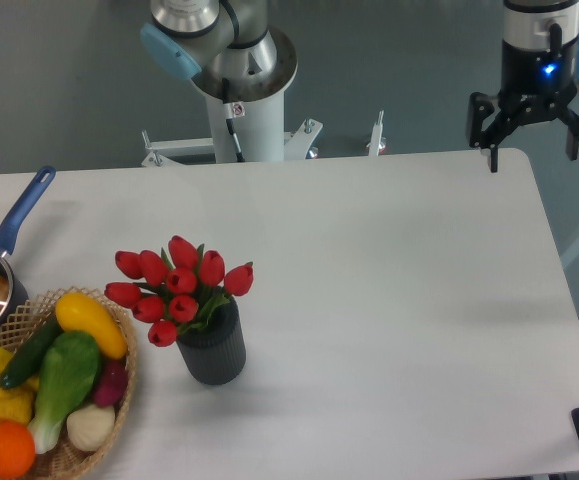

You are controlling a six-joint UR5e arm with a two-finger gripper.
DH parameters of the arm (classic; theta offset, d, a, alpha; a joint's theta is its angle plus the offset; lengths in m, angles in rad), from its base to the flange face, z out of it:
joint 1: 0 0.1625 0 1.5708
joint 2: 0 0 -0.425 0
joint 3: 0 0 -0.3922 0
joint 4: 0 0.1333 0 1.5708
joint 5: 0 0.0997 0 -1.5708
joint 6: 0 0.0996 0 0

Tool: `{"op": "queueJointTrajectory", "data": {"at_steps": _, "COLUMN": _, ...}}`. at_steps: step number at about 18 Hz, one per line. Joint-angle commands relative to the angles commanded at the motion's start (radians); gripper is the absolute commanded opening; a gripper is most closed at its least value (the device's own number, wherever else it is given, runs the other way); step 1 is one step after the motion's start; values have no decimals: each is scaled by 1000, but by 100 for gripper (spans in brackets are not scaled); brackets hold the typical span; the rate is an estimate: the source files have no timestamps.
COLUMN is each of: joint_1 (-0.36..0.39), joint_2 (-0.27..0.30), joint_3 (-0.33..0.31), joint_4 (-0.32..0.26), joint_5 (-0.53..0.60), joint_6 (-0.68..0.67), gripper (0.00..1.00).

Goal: Pick up the flowers from the vase
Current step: 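Move the open gripper toward the red tulips in the black vase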

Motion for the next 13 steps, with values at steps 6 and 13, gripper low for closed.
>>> {"op": "queueJointTrajectory", "data": {"at_steps": 6, "joint_1": -3, "joint_2": 2, "joint_3": -20, "joint_4": 57, "joint_5": -35, "joint_6": -9, "gripper": 100}}
{"op": "queueJointTrajectory", "data": {"at_steps": 13, "joint_1": -48, "joint_2": 3, "joint_3": -150, "joint_4": 253, "joint_5": -38, "joint_6": -11, "gripper": 100}}
